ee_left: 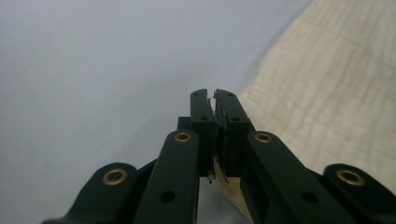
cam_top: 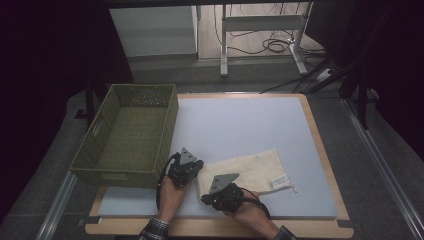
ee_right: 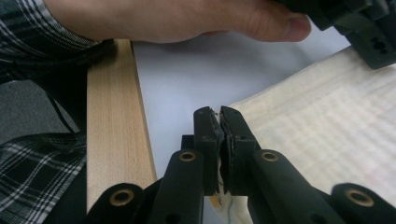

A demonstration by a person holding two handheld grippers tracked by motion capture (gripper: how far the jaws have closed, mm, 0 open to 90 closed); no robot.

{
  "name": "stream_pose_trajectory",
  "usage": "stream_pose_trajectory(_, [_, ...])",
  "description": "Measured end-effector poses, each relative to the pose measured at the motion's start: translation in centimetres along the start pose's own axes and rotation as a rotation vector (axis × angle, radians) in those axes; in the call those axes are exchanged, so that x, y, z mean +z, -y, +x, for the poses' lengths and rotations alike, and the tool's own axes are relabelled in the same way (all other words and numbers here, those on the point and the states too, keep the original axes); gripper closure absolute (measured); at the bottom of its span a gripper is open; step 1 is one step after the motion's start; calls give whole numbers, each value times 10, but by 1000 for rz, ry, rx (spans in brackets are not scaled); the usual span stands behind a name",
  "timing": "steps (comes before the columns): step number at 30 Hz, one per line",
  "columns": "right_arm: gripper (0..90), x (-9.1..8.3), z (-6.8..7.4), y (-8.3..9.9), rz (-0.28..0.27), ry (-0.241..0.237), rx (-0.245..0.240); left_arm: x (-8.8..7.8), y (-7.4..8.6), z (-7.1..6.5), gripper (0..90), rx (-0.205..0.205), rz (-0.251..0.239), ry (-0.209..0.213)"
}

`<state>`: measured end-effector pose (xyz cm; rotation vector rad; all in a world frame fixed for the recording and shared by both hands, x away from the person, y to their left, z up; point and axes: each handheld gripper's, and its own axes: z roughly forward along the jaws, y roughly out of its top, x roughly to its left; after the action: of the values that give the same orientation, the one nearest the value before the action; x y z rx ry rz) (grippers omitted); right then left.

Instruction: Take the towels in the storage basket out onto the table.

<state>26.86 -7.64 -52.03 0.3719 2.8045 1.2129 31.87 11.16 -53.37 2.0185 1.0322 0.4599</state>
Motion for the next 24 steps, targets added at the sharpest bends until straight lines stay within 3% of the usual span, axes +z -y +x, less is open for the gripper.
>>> stream_pose_trajectory(10, [858,-31,-8,0,-68,41,20,2,-23,-7,863,37,-54,21])
stream_pose_trajectory(24, [858,-60,-25,25,-84,108,80,22,-47,-23,862,109,-66,49])
